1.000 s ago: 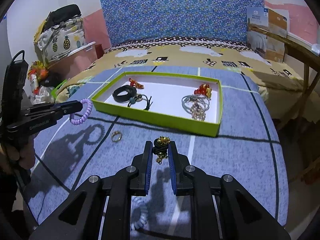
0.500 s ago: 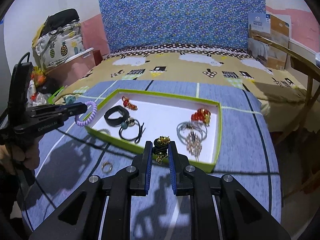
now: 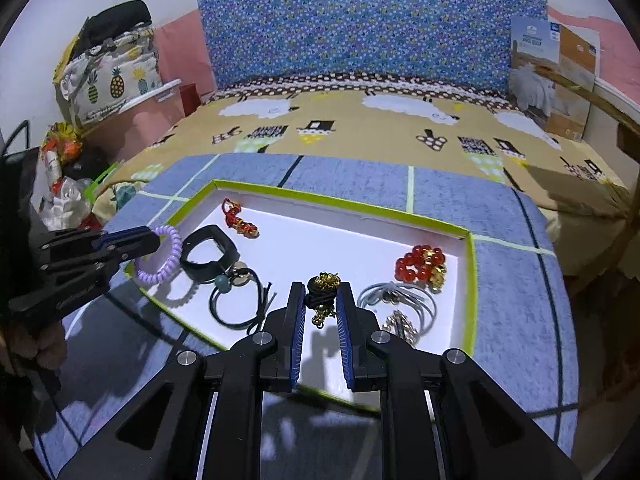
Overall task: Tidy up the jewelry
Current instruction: 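Carry the lavender coil and bow clip with both tools over the box, then open both tools to release the coil and clip inside the box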
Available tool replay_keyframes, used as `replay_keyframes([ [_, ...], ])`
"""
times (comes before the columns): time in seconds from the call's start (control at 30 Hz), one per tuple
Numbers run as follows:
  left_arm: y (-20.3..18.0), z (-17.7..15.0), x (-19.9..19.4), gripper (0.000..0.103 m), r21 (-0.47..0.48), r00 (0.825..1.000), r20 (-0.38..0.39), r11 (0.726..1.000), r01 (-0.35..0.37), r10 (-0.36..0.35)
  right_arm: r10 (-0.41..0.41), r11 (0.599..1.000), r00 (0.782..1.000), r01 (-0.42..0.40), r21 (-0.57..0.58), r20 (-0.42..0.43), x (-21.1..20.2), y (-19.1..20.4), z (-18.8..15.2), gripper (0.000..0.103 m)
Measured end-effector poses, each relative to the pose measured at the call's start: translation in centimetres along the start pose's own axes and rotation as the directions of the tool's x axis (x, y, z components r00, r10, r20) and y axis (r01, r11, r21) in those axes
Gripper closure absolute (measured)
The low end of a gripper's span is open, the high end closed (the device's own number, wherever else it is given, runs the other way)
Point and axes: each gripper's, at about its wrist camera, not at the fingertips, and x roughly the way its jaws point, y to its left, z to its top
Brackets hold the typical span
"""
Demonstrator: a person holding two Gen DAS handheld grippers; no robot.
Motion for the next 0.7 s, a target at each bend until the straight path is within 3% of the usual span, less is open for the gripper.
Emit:
replay_keyframes([
  [0.27,-0.1,-0.4,1.1,0.093,0.006,0.999,-0.035,1.0,0.008,-0.008,-0.003,1.0,0.997,0.005,0.023,-0.072,3.2,-0.6,0.1,0.087],
  [0.7,-0.1,-0.5,1.3,0.089,0.001,0.999,-0.046,1.0,0.016,-0.016,-0.016,1.0,0.993,0.016,-0.001,-0.116,4.1,-0.4,-0.4,0.084],
])
